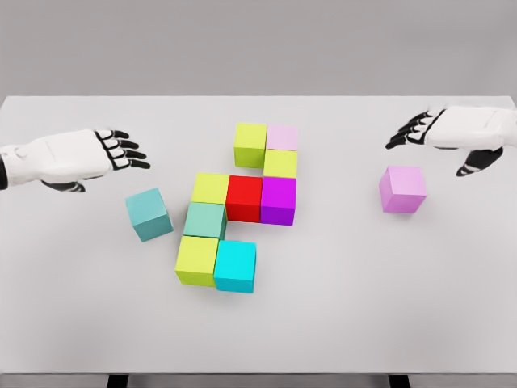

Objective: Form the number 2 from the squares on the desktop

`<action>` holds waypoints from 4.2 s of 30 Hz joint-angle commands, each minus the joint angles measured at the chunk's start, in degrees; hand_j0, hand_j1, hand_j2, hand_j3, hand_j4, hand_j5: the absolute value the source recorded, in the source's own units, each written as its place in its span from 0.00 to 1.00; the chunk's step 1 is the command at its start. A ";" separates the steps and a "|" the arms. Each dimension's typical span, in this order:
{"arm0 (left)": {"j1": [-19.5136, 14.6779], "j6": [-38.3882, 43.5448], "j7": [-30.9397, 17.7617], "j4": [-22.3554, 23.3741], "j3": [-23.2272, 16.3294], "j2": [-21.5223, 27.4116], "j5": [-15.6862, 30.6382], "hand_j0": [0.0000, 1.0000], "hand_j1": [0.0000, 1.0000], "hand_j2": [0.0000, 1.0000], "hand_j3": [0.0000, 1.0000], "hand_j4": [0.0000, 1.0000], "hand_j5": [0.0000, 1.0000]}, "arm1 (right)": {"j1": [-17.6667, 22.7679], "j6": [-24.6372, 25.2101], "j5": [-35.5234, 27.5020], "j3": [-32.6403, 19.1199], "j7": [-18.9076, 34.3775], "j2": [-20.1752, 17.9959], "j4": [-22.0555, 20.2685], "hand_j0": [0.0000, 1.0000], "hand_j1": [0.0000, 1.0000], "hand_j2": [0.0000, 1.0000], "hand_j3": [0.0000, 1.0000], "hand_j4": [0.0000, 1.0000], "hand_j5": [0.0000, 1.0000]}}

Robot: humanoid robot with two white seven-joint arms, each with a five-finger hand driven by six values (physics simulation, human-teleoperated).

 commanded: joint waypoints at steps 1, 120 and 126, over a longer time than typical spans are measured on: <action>0.00 0.04 0.04 0.97 -2.41 0.11 4.56 1.00 1.00 1.00 1.00 1.00 1.00 | 0.09 0.15 0.83 1.17 -0.02 -0.04 -0.01 1.00 1.00 1.00 1.00 1.00 1.00; -0.44 0.04 -8.22 2.37 -6.98 -7.89 3.95 0.67 0.67 0.67 0.67 0.67 0.67 | 5.01 0.15 4.88 9.95 -0.02 5.05 -20.05 0.59 0.59 0.59 0.59 0.59 0.59; -0.53 0.04 -8.22 2.37 -6.98 -7.98 3.86 0.67 0.67 0.67 0.67 0.67 0.67 | 5.01 0.15 2.77 10.04 -0.02 5.58 -20.14 0.59 0.59 0.59 0.59 0.59 0.59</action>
